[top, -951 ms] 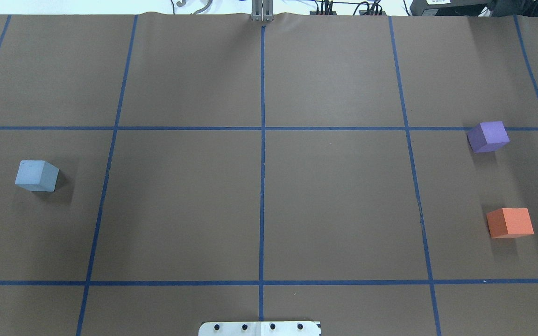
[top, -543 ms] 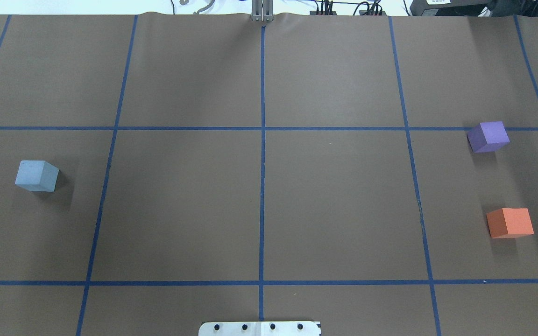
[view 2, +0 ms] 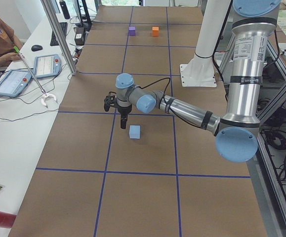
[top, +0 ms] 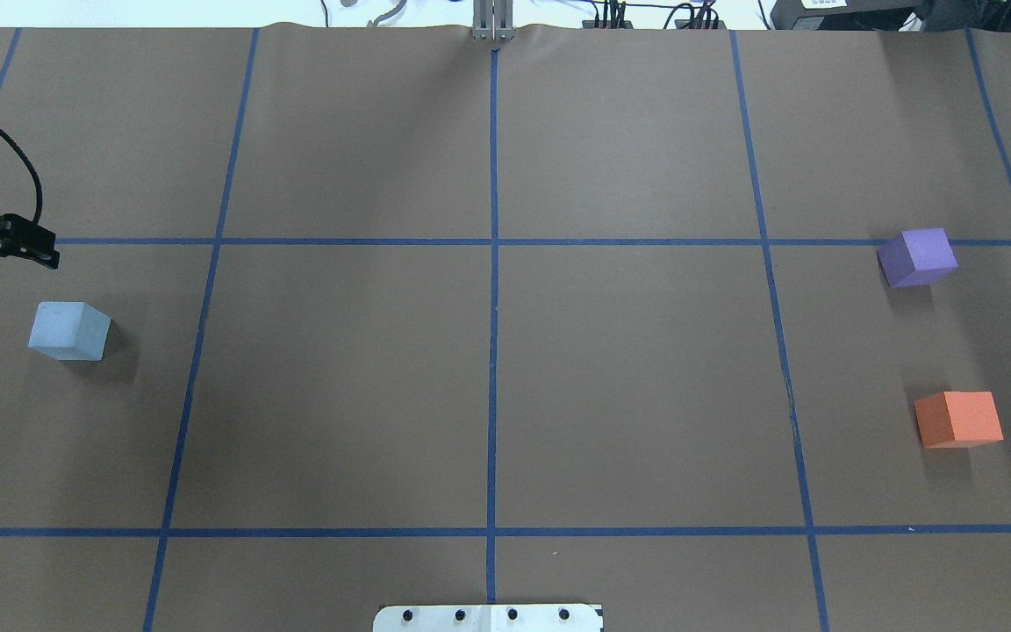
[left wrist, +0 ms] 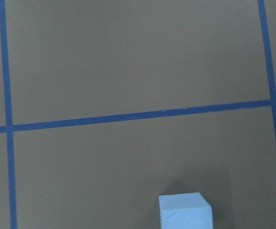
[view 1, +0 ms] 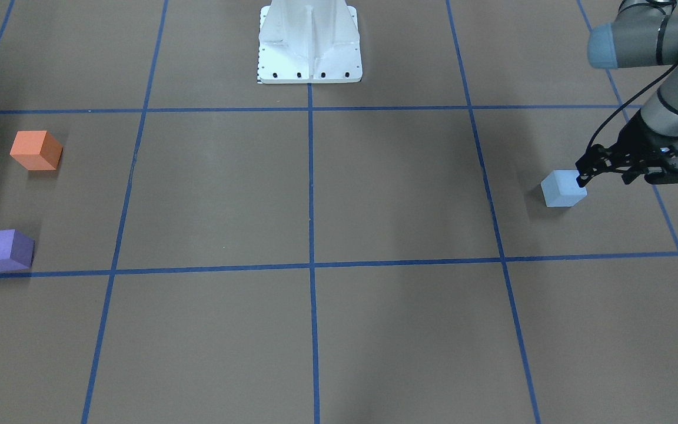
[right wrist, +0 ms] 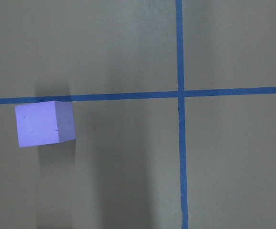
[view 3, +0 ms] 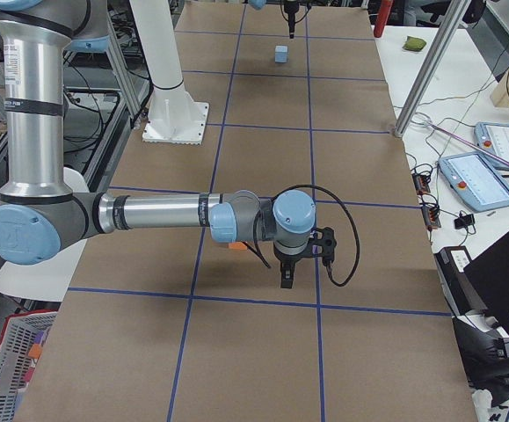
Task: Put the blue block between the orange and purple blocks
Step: 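Lower the left gripper onto the light blue cube and close it, then carry the light blue cube with the left gripper toward the table center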
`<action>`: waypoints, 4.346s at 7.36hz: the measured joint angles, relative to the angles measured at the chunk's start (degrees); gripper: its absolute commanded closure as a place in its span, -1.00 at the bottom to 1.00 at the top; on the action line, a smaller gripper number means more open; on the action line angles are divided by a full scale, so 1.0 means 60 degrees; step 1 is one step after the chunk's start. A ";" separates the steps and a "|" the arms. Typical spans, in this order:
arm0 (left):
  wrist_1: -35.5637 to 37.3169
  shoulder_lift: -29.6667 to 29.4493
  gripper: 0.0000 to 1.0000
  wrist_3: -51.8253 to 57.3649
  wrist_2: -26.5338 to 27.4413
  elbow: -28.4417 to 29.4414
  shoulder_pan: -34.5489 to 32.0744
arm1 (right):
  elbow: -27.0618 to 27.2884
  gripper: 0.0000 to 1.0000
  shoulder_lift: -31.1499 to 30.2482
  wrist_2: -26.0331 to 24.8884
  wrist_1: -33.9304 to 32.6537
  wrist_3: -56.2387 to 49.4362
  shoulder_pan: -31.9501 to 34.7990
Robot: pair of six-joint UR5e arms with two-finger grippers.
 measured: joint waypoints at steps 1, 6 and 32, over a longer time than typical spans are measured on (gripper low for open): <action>-0.0225 0.0109 -1.00 -0.0303 0.0145 0.0041 0.0271 | 0.0000 -1.00 0.0000 0.0002 0.0003 0.0000 -0.0006; -0.1164 0.0529 -1.00 -0.0444 0.0476 0.0481 0.1013 | 0.0006 -1.00 -0.0004 0.0003 0.0008 -0.0009 -0.0009; 0.1912 -0.8824 -0.78 -0.3189 0.1206 0.5218 0.4491 | 0.3142 -1.00 0.5217 -0.0164 -0.3679 0.6630 -0.3109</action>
